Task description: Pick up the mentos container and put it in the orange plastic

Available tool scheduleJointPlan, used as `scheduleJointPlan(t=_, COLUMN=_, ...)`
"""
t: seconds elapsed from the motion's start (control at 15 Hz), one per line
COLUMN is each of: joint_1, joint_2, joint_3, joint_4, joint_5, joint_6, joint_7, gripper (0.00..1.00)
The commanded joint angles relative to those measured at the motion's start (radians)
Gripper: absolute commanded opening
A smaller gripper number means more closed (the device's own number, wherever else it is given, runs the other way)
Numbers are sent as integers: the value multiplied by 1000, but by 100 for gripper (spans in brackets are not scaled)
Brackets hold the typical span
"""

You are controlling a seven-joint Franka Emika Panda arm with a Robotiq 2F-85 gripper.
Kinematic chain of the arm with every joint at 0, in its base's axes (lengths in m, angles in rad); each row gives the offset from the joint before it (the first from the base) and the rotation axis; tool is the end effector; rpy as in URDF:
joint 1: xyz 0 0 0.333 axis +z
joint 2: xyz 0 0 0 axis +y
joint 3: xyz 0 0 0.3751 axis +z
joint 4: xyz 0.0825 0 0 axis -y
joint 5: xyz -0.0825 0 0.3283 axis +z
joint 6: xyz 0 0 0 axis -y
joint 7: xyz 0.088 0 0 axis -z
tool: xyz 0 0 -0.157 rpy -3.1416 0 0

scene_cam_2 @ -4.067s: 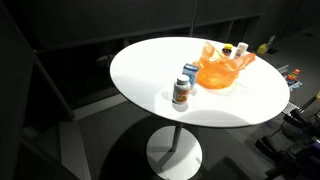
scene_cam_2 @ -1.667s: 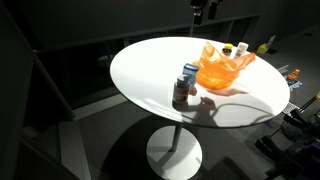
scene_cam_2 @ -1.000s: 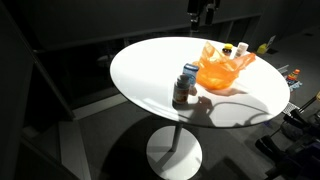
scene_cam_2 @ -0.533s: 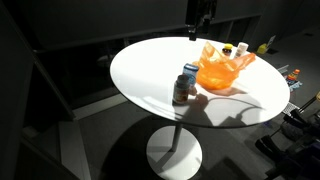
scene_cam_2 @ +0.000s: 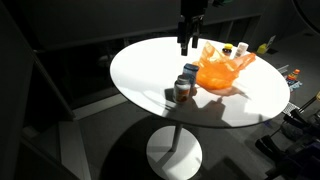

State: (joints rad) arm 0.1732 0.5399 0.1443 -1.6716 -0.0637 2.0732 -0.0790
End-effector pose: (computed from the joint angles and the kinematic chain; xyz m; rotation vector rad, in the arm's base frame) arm 0.6151 0.1832 0.3173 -3.0617 -0.6454 0.2095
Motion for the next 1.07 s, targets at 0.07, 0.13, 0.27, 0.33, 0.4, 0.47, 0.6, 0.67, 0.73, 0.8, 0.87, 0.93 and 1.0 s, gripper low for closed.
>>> scheduleJointPlan(t=0.07, joint_1=3, joint_2=109, joint_3=1, joint_4=128, joint_5=-2, joint_6=-60, joint_7=-57, gripper=100)
scheduleJointPlan(t=0.13, joint_1=3, joint_2=124, joint_3=1, joint_4=140, joint_5=-1, joint_6=-68, joint_7=-62, gripper=100)
scheduleJointPlan(t=0.27, joint_1=3, joint_2=147, joint_3=3, joint_4=157, joint_5=2, joint_6=-84, joint_7=-72, gripper=100)
scheduleJointPlan(t=0.33, joint_1=5, joint_2=156, joint_3=4, joint_4=164, joint_5=3, joint_6=-91, joint_7=-72, gripper=100)
scheduleJointPlan(t=0.4, joint_1=7, joint_2=162, joint_3=5, joint_4=165, joint_5=3, joint_6=-95, joint_7=-70, gripper=100)
scheduleJointPlan(t=0.47, joint_1=11, joint_2=168, joint_3=6, joint_4=167, joint_5=3, joint_6=-101, joint_7=-66, gripper=100)
scheduleJointPlan(t=0.6, joint_1=18, joint_2=174, joint_3=6, joint_4=165, joint_5=3, joint_6=-113, joint_7=-57, gripper=100)
scheduleJointPlan(t=0.67, joint_1=21, joint_2=173, joint_3=7, joint_4=159, joint_5=4, joint_6=-113, joint_7=-53, gripper=100)
scheduleJointPlan(t=0.73, joint_1=24, joint_2=173, joint_3=6, joint_4=155, joint_5=3, joint_6=-113, joint_7=-48, gripper=100)
scheduleJointPlan(t=0.8, joint_1=28, joint_2=171, joint_3=4, joint_4=148, joint_5=1, joint_6=-110, joint_7=-42, gripper=100)
scheduleJointPlan(t=0.87, joint_1=31, joint_2=170, joint_3=1, joint_4=145, joint_5=0, joint_6=-108, joint_7=-36, gripper=100)
scheduleJointPlan(t=0.93, joint_1=33, joint_2=168, joint_3=0, joint_4=142, joint_5=-1, joint_6=-105, joint_7=-31, gripper=100)
scheduleJointPlan(t=1.0, joint_1=33, joint_2=166, joint_3=-2, joint_4=140, joint_5=-1, joint_6=-102, joint_7=-27, gripper=100)
